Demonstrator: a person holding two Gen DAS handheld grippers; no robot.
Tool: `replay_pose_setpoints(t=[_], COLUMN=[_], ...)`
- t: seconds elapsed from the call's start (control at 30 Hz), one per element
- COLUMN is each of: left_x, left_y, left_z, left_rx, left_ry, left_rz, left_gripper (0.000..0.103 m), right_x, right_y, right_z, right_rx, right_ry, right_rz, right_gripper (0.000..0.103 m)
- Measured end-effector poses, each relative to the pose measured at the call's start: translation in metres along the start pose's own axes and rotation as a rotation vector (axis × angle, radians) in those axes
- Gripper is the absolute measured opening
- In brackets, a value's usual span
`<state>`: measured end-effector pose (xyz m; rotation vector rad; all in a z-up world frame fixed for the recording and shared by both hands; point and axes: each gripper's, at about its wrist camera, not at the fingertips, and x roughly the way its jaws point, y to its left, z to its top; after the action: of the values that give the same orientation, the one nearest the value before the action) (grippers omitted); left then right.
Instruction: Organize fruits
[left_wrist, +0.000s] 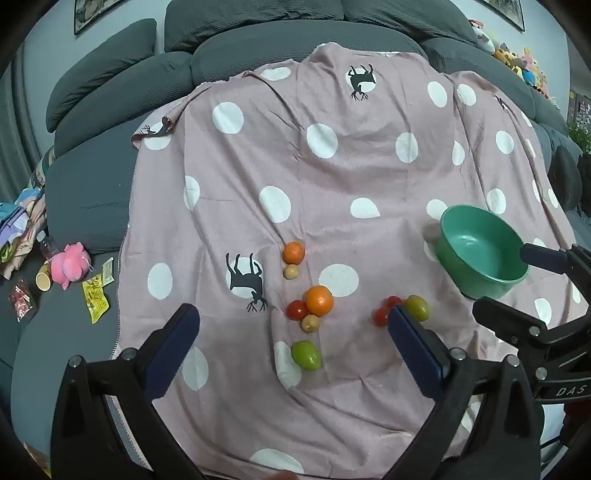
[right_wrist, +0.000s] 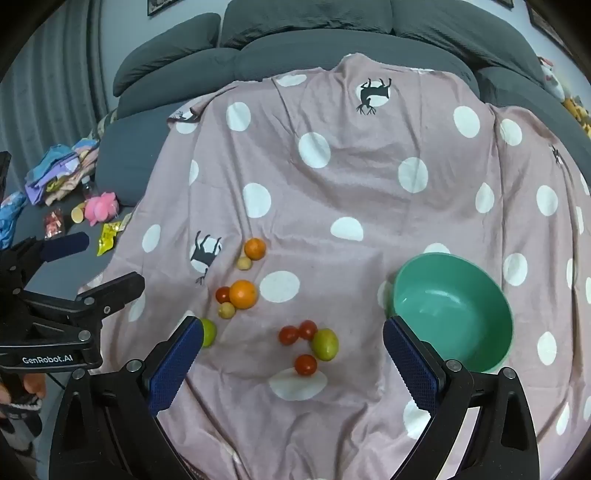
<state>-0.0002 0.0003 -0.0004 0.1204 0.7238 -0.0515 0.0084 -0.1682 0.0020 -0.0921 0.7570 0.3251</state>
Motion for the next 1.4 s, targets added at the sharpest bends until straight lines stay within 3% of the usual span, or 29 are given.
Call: replay_pose_setpoints(t=[1.4], left_x=[0.003], left_y=[-0.002], left_z=[-0.007], left_rx=[-0.007], left_ry=[0.015], left_rz=[-0.015], left_gripper=[0.102], right_x=[0.005], right_y=[0.008], right_z=[-0.004], right_rx=[-0.026], right_ry=[0.005], right_rz=[-0.014], right_gripper=[0.098])
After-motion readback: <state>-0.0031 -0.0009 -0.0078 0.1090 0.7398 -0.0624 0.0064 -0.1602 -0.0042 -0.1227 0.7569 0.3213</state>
